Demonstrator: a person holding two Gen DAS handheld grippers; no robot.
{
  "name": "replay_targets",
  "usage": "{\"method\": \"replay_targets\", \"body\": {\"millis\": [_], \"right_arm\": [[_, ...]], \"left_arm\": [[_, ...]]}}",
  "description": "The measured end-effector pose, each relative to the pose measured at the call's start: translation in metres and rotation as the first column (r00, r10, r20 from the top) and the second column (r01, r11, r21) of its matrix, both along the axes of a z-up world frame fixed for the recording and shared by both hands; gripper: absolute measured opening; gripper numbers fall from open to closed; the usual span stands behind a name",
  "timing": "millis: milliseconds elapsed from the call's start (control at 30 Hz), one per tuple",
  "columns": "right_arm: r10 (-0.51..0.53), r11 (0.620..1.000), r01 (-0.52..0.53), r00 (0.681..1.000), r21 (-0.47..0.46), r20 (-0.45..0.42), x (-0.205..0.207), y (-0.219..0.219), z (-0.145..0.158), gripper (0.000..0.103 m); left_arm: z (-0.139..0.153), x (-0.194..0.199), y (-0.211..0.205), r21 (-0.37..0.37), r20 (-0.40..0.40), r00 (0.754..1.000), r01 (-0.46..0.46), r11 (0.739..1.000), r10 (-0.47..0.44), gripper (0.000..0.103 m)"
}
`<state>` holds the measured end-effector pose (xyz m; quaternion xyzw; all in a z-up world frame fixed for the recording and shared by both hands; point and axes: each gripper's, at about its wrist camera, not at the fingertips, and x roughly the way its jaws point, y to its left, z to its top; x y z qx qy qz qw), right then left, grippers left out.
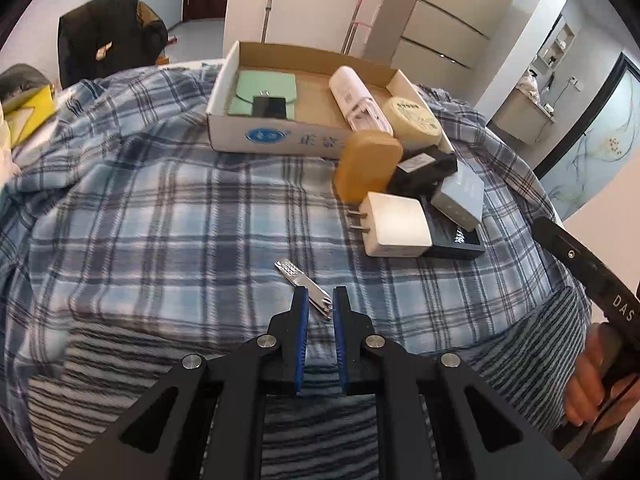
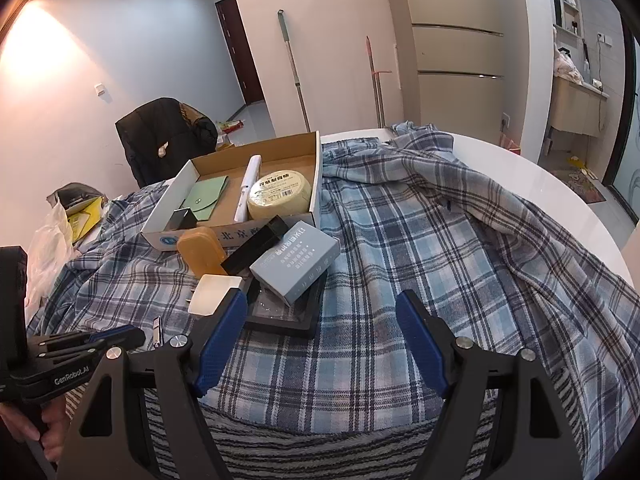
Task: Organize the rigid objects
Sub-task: 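Lower the left tool onto the silver nail clipper and close on it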
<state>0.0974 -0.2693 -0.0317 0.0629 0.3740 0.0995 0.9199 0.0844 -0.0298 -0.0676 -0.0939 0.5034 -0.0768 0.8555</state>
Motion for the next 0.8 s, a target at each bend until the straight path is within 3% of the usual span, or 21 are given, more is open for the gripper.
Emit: {"method": "replay_targets", "body": {"millis": [133,567,633,800], "right_arm": [[-0.003,1.0,0.003,1.0,0.007,0.007,-0.002,-0.001,0.001,0.076],[-0.008,1.0,0.008,1.0,0.0,-0.008,0.002,-0.003,-0.004,0.076],[-0.009,1.0,0.009,1.0,-0.004,-0.007,0.002,-0.002,-0.005,0.076],[-0.018,1.0,0.018,1.0,-0.005,-0.01,0.002,-0.004,-0.006,0.076]], "left_arm": [[-0.009,0.005,-0.006,-0.027,-0.047,0.999,-0.011,1.0,0.01,0.013],[-0.016,0.014,-0.011,-0.016,-0.082,0.996,-0.031,0.999,0.03,0.014],[-0.017,0.015,-0.01,-0.022,-0.084,0.996,-0.036,0.999,0.034,0.018],[-0.015,0.019,-0.014,-0.039,-0.076,0.997,-0.037,0.999,0.034,0.045]]}}
